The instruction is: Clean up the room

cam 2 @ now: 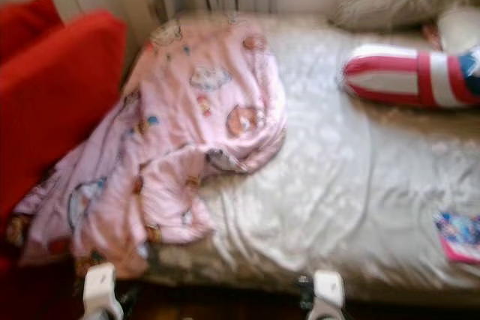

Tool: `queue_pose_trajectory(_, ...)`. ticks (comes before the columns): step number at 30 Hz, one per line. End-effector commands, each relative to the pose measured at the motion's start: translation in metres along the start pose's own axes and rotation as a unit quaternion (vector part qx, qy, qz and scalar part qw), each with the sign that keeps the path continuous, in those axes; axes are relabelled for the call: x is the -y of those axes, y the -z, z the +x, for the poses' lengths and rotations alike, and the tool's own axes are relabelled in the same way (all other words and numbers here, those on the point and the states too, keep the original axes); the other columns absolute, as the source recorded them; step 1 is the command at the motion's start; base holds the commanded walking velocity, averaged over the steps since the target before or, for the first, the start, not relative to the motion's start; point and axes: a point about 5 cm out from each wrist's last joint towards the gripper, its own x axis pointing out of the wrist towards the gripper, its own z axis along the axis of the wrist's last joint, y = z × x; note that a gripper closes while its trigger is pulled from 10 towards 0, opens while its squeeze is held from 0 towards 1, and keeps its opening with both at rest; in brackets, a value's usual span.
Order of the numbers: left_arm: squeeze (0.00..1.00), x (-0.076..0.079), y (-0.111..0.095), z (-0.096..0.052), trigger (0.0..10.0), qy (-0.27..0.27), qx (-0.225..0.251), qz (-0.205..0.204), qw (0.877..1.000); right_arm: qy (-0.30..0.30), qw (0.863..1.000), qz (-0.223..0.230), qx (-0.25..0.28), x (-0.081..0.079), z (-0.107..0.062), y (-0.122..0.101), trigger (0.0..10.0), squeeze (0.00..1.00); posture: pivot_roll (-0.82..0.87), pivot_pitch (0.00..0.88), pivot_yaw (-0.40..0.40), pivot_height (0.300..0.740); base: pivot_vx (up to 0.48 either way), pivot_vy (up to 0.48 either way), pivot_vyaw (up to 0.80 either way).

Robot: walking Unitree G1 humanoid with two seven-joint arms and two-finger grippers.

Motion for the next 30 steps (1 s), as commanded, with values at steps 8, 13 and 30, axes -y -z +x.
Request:
queue_pose_trajectory(8, 0.00, -0.0002, 0.0142, -0.0035, 10.0, -0.002, -0.024, 0.007, 1.000, 0.012, 1.000, -0.002, -0.014, 0.0087, -0.0027, 0.0083, 10.0, 0.00, 0.05, 0.122, 0.051, 0.740, 0.000, 0.259, 0.80)
queue_pose_trajectory(13, 0.00, 0.0007, 0.0144, -0.0035, 10.0, 0.000, -0.024, 0.008, 1.000, 0.013, 1.000, 0.000, -0.014, 0.0095, -0.0029, 0.0088, 10.0, 0.00, 0.05, 0.121, 0.049, 0.740, 0.000, 0.000, 0.80)
queue_pose_trajectory(30, 0.00, 0.0048, 0.0163, -0.0039, 10.0, 0.010, -0.021, 0.022, 0.999, 0.018, 1.000, 0.018, -0.012, 0.0100, -0.0033, 0.0099, 10.0, 0.00, 0.05, 0.096, 0.050, 0.740, 0.000, 0.000, 0.24)
